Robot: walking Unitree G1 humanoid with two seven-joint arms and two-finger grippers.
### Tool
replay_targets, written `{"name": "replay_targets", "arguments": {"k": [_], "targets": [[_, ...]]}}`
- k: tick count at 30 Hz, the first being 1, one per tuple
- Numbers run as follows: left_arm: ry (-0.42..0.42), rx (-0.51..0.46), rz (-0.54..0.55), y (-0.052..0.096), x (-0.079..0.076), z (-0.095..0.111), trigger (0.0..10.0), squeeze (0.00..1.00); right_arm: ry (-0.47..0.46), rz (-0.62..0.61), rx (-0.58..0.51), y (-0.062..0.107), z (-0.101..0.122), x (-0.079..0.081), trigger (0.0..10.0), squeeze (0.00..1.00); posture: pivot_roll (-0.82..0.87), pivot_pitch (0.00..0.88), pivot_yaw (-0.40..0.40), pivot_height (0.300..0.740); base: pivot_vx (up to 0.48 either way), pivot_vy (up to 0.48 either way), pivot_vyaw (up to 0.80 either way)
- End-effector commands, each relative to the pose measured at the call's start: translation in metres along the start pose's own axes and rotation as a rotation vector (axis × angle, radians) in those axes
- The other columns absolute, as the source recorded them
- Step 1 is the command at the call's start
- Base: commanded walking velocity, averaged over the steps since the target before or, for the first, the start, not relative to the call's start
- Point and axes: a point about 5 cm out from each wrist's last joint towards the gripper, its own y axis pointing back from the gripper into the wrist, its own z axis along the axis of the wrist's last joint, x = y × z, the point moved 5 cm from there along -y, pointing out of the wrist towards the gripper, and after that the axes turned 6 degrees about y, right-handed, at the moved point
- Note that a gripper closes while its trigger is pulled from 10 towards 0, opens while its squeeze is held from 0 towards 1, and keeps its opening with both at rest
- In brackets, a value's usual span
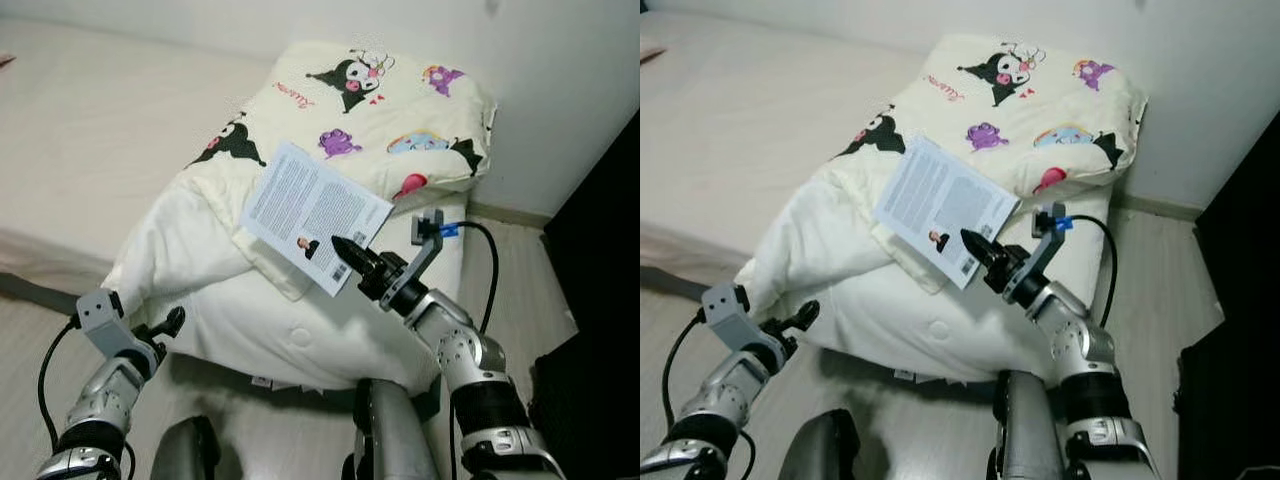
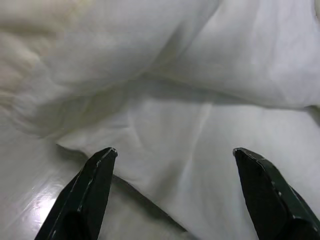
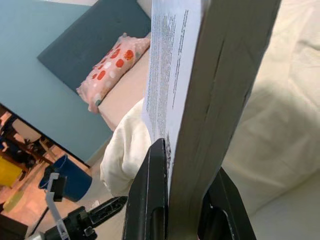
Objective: Clean up the room
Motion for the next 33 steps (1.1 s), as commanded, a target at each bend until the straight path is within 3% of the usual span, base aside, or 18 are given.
{"name": "replay_targets", "arguments": {"k": [1,8,16,20,22,26,30,31,33], "targets": [[-0.017,-0.005,0.015,0.001,0.004,0.002,10.0,0.0,0.028,0.007,-0.024,-0.001,0.005,0.002,0.0,0.0,-0.1,0.16,-0.038,0.595,0.0,0.0,0.0],[-0.058,0.019,0.054,0.002,0.008,-0.013,10.0,0.0,0.035,0.002,-0.02,-0.004,0.001,0.002,0.0,0.0,-0.1,0.156,-0.033,0.62,0.0,0.0,0.0],[-0.074,0.173,0.179,0.026,0.036,-0.067,10.0,0.0,0.018,-0.047,0.019,0.001,-0.02,-0.007,0.0,0.0,-0.1,0.158,-0.027,0.65,0.0,0.0,0.0],[-0.081,0.298,0.254,0.052,0.055,-0.107,10.0,0.0,0.003,-0.079,0.07,0.006,-0.041,-0.011,0.0,0.0,-0.1,0.152,-0.024,0.67,0.0,0.0,0.0],[-0.079,0.315,0.269,0.057,0.058,-0.112,10.0,0.0,0.001,-0.086,0.081,0.008,-0.046,-0.012,0.0,0.0,-0.1,0.151,-0.024,0.675,0.0,0.0,0.0],[-0.057,0.399,0.349,0.081,0.074,-0.14,10.0,0.0,-0.009,-0.126,0.181,0.018,-0.081,-0.017,0.0,0.0,-0.09,0.159,-0.026,0.695,0.0,0.0,0.0],[-0.055,0.427,0.381,0.09,0.079,-0.15,10.0,0.0,-0.004,-0.146,0.242,0.026,-0.1,-0.019,0.0,0.0,-0.09,0.157,-0.027,0.71,0.0,0.0,0.0],[-0.052,0.45,0.414,0.099,0.084,-0.156,10.0,0.0,0.038,-0.184,0.349,0.04,-0.125,-0.025,0.0,0.0,-0.08,0.15,-0.027,0.72,0.0,0.0,0.0],[-0.052,0.45,0.414,0.099,0.084,-0.156,10.0,0.0,0.038,-0.184,0.349,0.04,-0.125,-0.025,0.0,0.0,-0.08,0.15,-0.027,0.72,0.0,0.0,0.0]]}}
